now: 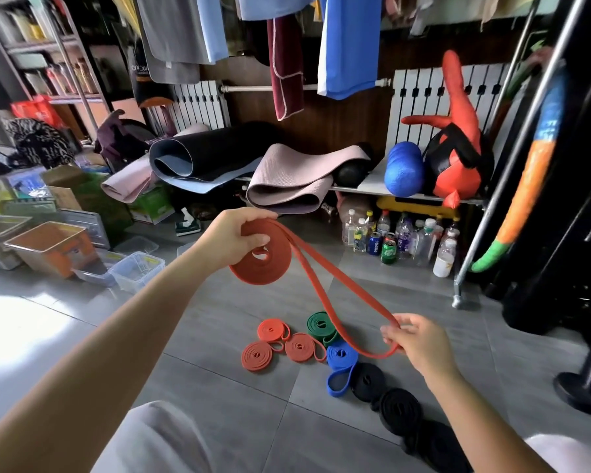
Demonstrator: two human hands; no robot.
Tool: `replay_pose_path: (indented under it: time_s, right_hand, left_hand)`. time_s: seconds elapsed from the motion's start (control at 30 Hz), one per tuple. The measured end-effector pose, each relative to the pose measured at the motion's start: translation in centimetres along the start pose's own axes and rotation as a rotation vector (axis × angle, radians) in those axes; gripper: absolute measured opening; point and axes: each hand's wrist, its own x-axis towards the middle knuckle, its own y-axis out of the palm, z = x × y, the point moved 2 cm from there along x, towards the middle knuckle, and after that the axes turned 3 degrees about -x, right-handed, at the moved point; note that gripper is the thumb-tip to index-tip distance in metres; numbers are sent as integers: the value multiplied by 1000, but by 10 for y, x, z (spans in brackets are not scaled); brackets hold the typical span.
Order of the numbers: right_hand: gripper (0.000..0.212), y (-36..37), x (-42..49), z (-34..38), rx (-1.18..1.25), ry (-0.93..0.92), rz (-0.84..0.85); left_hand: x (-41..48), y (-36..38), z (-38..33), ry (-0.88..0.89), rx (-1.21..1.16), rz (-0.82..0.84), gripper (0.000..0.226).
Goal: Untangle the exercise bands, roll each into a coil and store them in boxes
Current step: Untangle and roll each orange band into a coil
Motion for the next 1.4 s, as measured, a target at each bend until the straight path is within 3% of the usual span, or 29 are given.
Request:
replay_pose_path:
  time_s: [0.1,0.17,0.33,0.47,0.6,0.83,0.97,1.07,1.23,1.4]
  right_hand:
    - [22,1,0,-7,401,192,165]
    - [29,0,-1,-12,525,262,221]
    - [20,1,-3,-18,855,363,335]
    - [29,4,-4,-17,945,367,380]
    - [31,5,-5,-16,816,310,419]
    - [14,8,-9,-19,189,143,387]
    - [52,13,-6,-8,-120,46,439]
    - [60,22,-4,22,-84,-96,413]
    - [28,26,-6,70,230,-278,404]
    - [20,28,-9,85,162,-340,373]
  left_hand:
    - [2,-2,7,-35,-20,-29,43]
    - [2,-3,12,-62,-46,-41,43]
    - [-2,1,22,-91,-44,-20,43]
    - [-6,6,30,-108,-16,-1,43]
    - [-8,13,31,-121,-52,6,43]
    - [-15,33,5,-55,-71,114,43]
    - [-26,59,-15,25,-52,229,43]
    - [-33,76,-26,83,-16,292,43]
    - [-38,85,-39,195,82,336,43]
    - [-38,77,-41,249,154,336,43]
